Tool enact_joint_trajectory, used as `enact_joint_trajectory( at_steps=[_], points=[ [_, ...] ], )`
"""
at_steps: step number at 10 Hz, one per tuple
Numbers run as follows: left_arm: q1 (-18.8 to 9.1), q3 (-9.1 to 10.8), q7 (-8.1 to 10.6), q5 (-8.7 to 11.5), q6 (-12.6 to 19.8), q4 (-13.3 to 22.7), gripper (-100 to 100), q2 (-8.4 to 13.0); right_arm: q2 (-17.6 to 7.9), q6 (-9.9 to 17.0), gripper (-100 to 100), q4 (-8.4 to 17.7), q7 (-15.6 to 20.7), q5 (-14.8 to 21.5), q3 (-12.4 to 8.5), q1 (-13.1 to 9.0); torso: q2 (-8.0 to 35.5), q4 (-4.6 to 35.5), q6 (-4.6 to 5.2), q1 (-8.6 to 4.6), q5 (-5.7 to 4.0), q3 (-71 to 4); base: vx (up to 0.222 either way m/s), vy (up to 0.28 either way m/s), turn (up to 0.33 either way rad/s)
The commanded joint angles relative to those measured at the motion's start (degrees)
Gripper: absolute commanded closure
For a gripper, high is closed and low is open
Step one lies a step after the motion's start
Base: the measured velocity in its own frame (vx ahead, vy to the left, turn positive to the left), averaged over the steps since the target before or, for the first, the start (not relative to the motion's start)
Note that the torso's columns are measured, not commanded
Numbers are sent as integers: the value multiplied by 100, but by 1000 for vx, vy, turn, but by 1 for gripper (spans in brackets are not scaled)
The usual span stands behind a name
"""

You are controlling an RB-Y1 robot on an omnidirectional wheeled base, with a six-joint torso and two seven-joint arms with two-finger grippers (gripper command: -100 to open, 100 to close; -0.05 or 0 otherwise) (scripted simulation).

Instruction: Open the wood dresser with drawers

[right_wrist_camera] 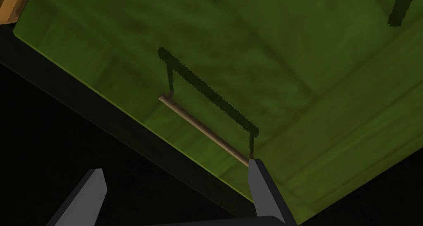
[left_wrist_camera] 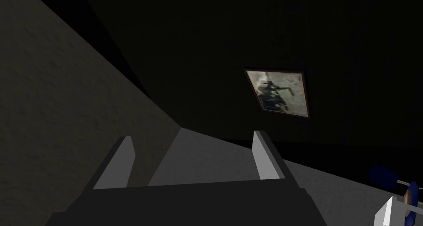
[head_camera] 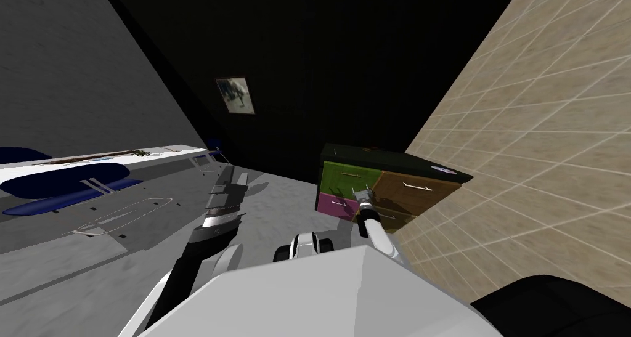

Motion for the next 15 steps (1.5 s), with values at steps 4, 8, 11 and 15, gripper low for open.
enact_joint_trajectory(
  at_steps=[4, 8, 11, 15],
  points=[
    [0, 0, 0, 0, 0, 0, 0, 0, 96, 377, -100, 322, 66, 910, -16, -149, 20, 5, 3, -5, -1, 12, 42, 14, 41],
    [0, 0, 0, 0, 0, 0, 0, 0, 187, 629, -100, 560, 112, 1541, -31, -271, 3, 0, 2, -2, 0, 1, 44, 13, 55],
    [0, 0, 0, 0, 0, 0, 0, 0, 232, 743, -100, 670, 131, 1930, -36, -328, 10, 3, 1, -2, -1, 6, 37, 6, 39],
    [0, 0, 0, 0, 0, 0, 0, 0, 354, 1029, -100, 951, 172, 2581, -43, -474, 5, 1, 1, 2, 1, 3, 42, 7, 55]
  ],
)
